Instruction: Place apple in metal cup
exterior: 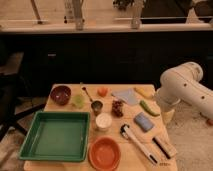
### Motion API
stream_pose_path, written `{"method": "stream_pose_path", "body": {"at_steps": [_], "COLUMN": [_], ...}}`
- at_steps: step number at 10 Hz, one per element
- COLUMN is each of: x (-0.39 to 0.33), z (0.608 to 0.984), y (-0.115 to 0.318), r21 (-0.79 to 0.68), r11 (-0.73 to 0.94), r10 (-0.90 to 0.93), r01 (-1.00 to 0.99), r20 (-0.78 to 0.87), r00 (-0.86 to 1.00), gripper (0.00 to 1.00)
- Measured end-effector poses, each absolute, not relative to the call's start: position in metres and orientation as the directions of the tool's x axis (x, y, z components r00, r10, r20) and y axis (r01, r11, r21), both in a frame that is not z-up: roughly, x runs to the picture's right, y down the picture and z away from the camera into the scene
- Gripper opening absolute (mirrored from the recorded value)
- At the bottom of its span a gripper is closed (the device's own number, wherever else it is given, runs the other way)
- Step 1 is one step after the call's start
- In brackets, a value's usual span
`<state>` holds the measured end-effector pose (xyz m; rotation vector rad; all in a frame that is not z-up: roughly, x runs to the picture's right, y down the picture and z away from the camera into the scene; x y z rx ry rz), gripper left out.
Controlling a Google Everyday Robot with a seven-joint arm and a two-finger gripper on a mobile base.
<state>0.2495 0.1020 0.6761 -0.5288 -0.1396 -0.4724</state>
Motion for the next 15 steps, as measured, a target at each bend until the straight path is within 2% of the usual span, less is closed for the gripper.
{"method": "stream_pose_path", "body": {"at_steps": [3, 9, 11, 13, 15], "x": [0.230, 0.225, 0.215, 0.183, 0.169], "z": [0.678, 0.678, 0.678, 0.683, 0.690], "y": [0.096, 0.095, 0.096, 0.088, 0.080], "r21": [-0.368, -0.339, -0.240, -0.072, 0.006], "r11": [0.626, 0.589, 0.558, 0.420, 0.325], "r10": [-0.594, -0.639, -0.711, -0.841, -0.894], "r01": [0.687, 0.734, 0.795, 0.905, 0.946], "r20": [0.345, 0.361, 0.355, 0.343, 0.328], "r00": [0.727, 0.679, 0.606, 0.418, 0.305], "gripper": [0.80, 0.80, 0.80, 0.80, 0.80]}}
